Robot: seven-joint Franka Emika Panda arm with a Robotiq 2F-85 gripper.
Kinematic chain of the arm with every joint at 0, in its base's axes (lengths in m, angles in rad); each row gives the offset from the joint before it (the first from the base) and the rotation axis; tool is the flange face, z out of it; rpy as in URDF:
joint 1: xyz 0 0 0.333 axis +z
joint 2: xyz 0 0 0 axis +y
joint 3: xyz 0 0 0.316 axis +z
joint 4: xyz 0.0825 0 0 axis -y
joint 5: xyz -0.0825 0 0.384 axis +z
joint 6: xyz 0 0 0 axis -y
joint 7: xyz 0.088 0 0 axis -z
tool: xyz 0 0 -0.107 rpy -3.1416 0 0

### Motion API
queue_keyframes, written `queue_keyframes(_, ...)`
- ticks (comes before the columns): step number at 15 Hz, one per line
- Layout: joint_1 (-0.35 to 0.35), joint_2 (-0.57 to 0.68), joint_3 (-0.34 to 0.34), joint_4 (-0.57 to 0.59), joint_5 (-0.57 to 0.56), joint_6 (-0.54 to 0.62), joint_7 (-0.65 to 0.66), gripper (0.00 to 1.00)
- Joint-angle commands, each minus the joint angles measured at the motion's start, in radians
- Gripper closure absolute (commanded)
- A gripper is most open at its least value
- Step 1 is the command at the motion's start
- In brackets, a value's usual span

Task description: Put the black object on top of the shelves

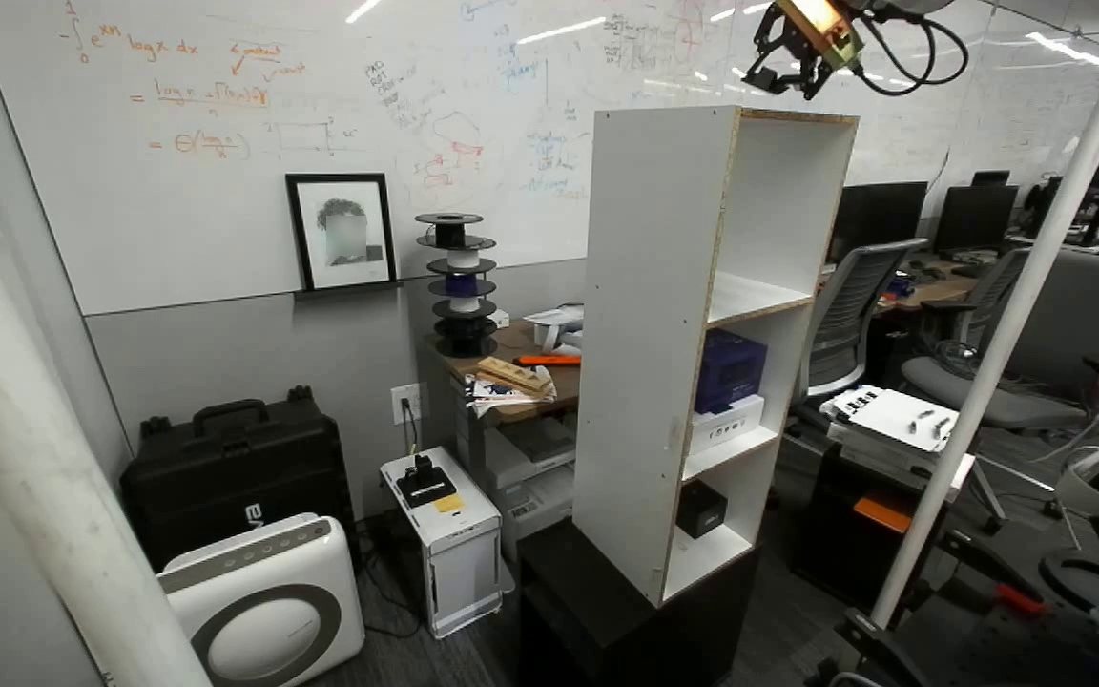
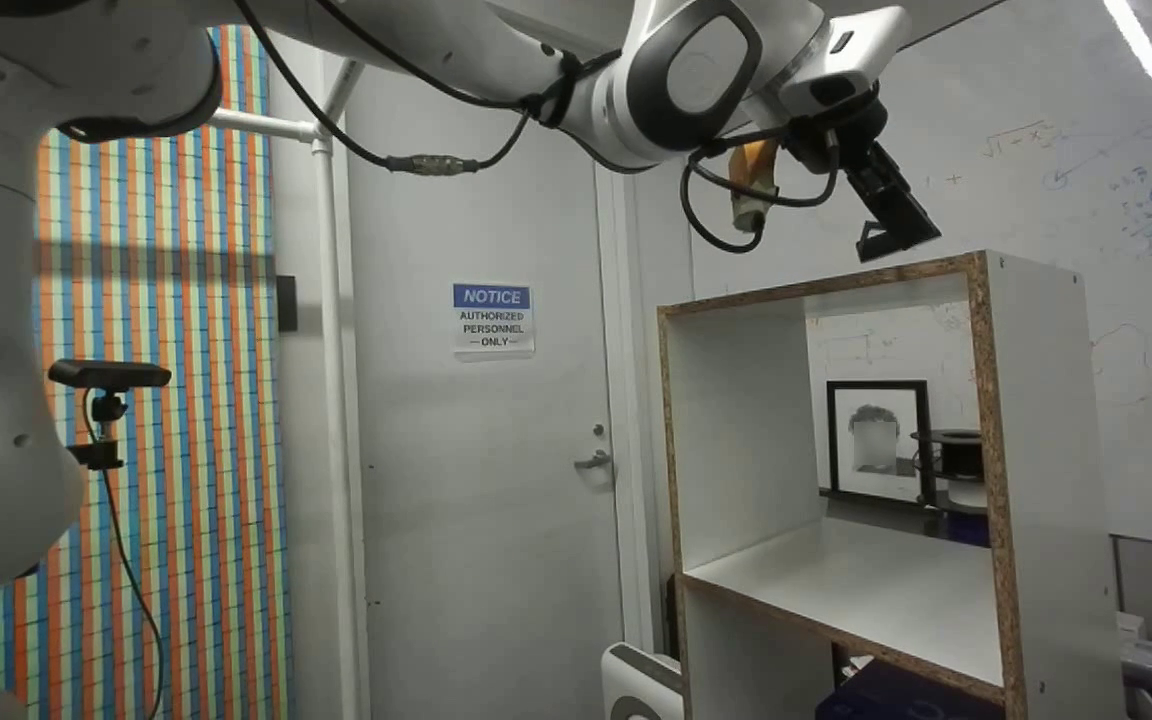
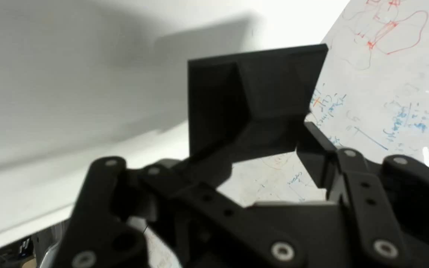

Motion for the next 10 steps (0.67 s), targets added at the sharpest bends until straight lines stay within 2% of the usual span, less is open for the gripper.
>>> queue_keyframes(1, 0.051, 0.076, -0.026, 0.085, 0.002, -0.041, 0.001, 0.14)
queue_keyframes(3, 0.063, 0.067, -0.027, 0.076, 0.013, -0.053, -0.020, 0.01)
queue_keyframes(6, 0.070, -0.011, -0.023, 0.025, 0.036, -0.097, -0.074, 0.00)
queue_keyframes(10, 0.076, -0.208, -0.025, -0.123, 0.021, -0.223, -0.192, 0.00)
